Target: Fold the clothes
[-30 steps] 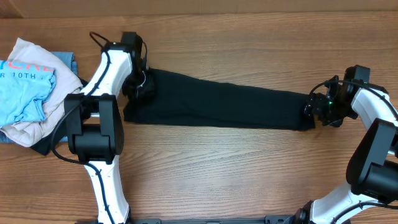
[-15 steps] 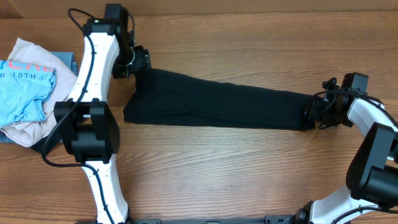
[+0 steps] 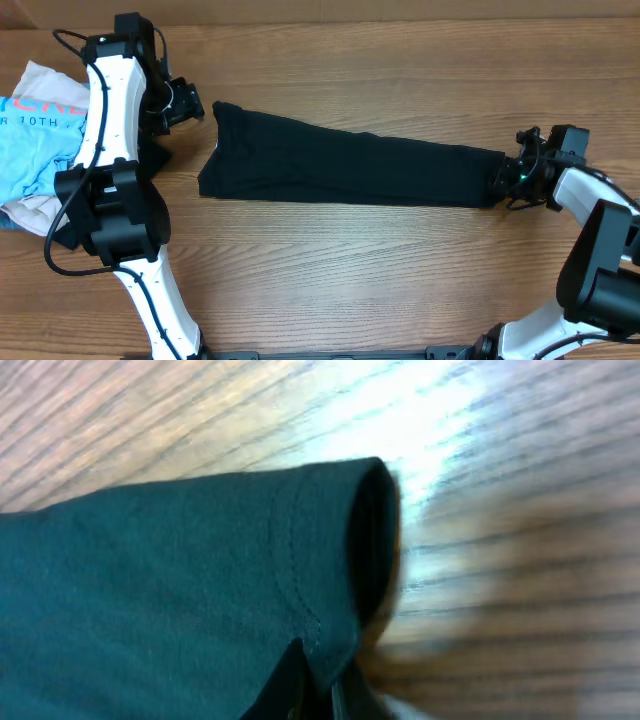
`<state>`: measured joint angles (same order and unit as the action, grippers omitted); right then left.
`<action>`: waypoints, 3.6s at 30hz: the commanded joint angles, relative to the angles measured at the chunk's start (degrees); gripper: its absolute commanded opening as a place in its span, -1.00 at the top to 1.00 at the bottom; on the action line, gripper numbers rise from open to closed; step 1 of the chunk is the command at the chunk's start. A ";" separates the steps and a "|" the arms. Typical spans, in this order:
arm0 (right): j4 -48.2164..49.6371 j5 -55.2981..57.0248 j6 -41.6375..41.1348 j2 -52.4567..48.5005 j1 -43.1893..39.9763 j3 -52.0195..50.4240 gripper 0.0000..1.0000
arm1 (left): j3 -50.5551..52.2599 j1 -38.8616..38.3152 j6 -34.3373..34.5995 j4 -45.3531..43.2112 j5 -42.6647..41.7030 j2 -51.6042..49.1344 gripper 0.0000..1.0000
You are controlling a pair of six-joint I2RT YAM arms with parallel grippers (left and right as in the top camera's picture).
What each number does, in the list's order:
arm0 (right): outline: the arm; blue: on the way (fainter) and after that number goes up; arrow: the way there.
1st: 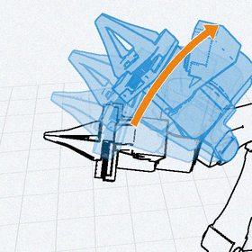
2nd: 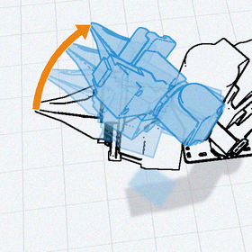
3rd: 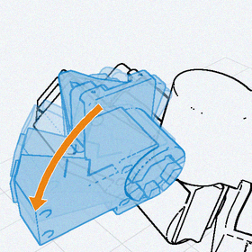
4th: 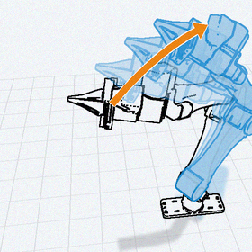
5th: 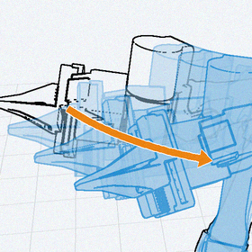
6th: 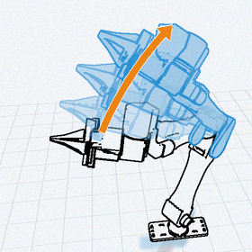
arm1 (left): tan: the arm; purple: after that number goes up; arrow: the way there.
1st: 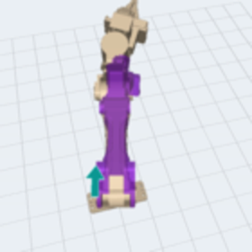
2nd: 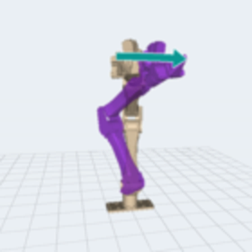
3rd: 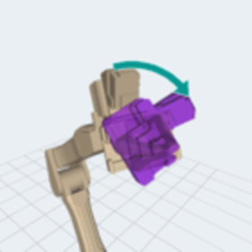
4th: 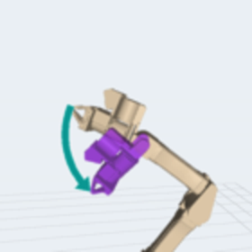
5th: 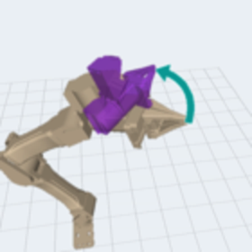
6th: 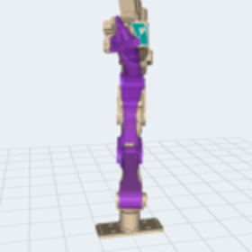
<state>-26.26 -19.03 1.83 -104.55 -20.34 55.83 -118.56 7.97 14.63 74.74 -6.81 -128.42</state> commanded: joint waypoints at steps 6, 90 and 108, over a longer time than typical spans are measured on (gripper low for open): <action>-17.70 5.92 -0.04 -2.19 -4.90 20.81 0.92 | -1.44 -0.11 -0.72 2.84 -2.23 -0.15 -0.41; -24.46 -14.75 0.48 -1.01 26.45 23.47 0.92 | -1.44 -4.00 -3.98 1.14 -21.44 -0.15 0.92; -3.45 -15.43 9.11 -1.01 26.36 4.15 0.92 | -1.44 -30.67 -1.25 -25.16 -30.99 -8.22 0.92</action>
<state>-30.48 -35.14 10.26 -106.76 6.09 61.04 -118.98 -21.43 11.84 50.94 -36.45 -134.06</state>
